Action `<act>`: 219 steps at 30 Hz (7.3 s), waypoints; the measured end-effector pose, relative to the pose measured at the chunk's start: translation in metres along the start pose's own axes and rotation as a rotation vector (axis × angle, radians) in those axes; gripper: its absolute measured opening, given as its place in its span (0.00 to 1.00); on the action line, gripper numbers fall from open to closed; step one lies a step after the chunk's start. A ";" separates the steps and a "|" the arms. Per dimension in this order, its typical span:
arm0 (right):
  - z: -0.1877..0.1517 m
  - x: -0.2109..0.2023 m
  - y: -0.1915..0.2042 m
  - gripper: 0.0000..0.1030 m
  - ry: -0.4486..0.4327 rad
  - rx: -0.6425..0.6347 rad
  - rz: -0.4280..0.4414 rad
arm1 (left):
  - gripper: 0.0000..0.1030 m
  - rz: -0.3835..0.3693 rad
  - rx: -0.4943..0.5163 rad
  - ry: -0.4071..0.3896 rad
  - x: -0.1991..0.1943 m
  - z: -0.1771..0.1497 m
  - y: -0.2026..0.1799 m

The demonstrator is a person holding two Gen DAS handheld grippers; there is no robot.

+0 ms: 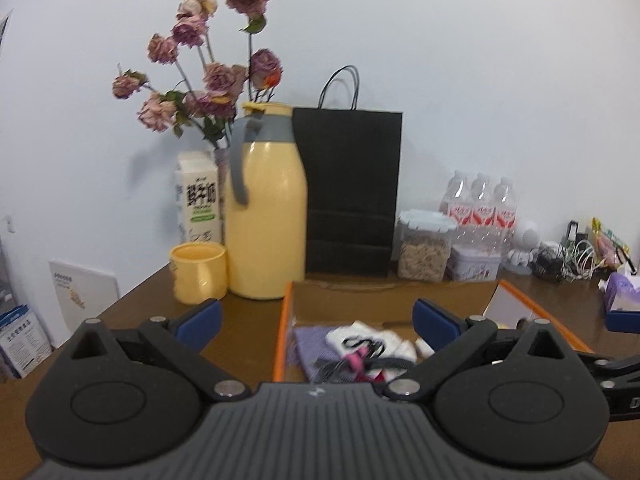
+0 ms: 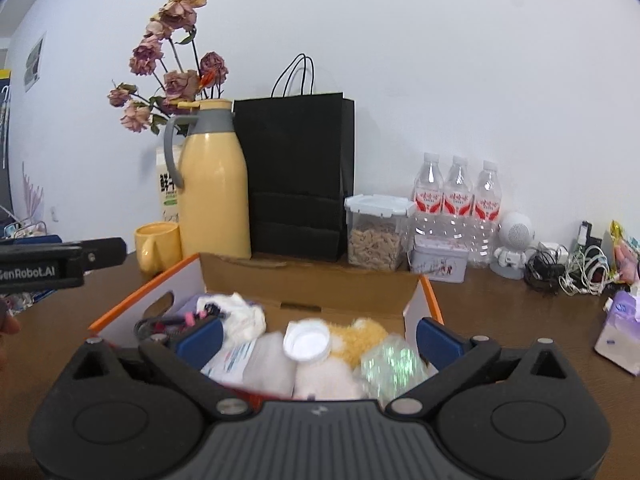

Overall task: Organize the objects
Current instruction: 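Carry the cable and sparkly bag into the box and open both tools, then move both open tools back toward the loose caps and orange piece, then grasp a white cap with the left tool while the right tool grasps the orange piece, then lower the white cap and orange piece into the box and open both tools, then move both tools back and grasp a white ribbed cap with the right tool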

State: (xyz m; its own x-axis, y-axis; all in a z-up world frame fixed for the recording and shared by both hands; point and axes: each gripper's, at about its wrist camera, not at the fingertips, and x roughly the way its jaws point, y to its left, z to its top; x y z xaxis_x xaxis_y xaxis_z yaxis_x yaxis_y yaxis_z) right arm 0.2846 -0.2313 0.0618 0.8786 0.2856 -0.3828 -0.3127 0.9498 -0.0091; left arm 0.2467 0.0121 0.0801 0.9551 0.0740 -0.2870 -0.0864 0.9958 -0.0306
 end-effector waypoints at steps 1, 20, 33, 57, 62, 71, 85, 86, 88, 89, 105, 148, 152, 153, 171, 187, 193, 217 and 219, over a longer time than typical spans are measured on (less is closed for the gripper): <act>-0.004 -0.004 0.000 1.00 0.014 0.001 0.001 | 1.00 0.006 0.002 0.010 -0.004 -0.002 0.003; -0.071 -0.022 0.000 1.00 0.219 0.015 -0.032 | 1.00 0.034 0.024 0.152 -0.036 -0.043 0.033; -0.069 0.020 0.009 0.75 0.298 0.023 0.006 | 1.00 0.020 0.018 0.207 -0.029 -0.055 0.032; -0.070 0.045 0.028 0.26 0.265 -0.006 0.021 | 1.00 -0.015 0.011 0.272 -0.011 -0.068 0.022; -0.071 0.039 0.025 0.08 0.242 -0.001 0.032 | 1.00 -0.016 0.022 0.283 -0.009 -0.071 0.021; -0.074 0.025 0.016 0.09 0.204 0.024 0.036 | 1.00 -0.023 0.036 0.313 -0.005 -0.079 0.017; -0.079 0.005 -0.001 0.09 0.145 0.078 0.043 | 1.00 -0.077 0.109 0.363 0.003 -0.090 -0.004; -0.079 0.004 -0.001 0.09 0.143 0.078 0.043 | 1.00 -0.079 0.116 0.365 0.005 -0.091 -0.006; -0.079 0.004 0.000 0.09 0.140 0.074 0.046 | 1.00 -0.088 0.129 0.370 0.009 -0.092 -0.011; -0.079 0.004 0.001 0.09 0.140 0.072 0.047 | 0.96 -0.093 0.130 0.371 0.010 -0.092 -0.012; -0.079 0.002 0.006 0.09 0.132 0.051 0.059 | 0.28 -0.170 0.112 0.338 0.010 -0.093 -0.016; 0.012 0.104 -0.045 0.09 0.011 0.152 0.022 | 0.28 -0.122 0.040 0.151 0.107 -0.010 -0.056; 0.008 0.108 -0.042 0.09 0.037 0.140 0.036 | 0.30 -0.098 0.062 0.150 0.106 -0.016 -0.060; 0.007 0.108 -0.040 0.09 0.039 0.132 0.038 | 0.31 -0.093 0.065 0.141 0.104 -0.016 -0.060; 0.005 0.079 -0.034 0.99 -0.019 0.122 0.005 | 1.00 -0.008 0.025 -0.002 0.074 -0.008 -0.049; -0.011 0.031 -0.017 1.00 -0.044 0.031 -0.030 | 1.00 -0.062 0.041 0.017 0.038 -0.018 -0.042; -0.023 0.013 -0.010 1.00 -0.005 0.012 -0.009 | 1.00 -0.075 0.060 0.039 0.020 -0.025 -0.034; -0.072 0.015 0.028 1.00 0.222 -0.068 0.057 | 1.00 -0.058 0.081 0.210 -0.001 -0.075 0.009; -0.072 0.014 0.033 1.00 0.213 -0.065 0.072 | 1.00 -0.064 0.070 0.221 0.001 -0.078 0.013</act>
State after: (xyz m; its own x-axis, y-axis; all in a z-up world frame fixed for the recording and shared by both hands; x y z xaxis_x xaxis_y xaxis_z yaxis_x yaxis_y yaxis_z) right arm 0.2608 -0.2053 -0.0101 0.7594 0.3121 -0.5709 -0.4005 0.9158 -0.0320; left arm 0.2245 0.0205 0.0047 0.8719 0.0050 -0.4897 -0.0009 1.0000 0.0087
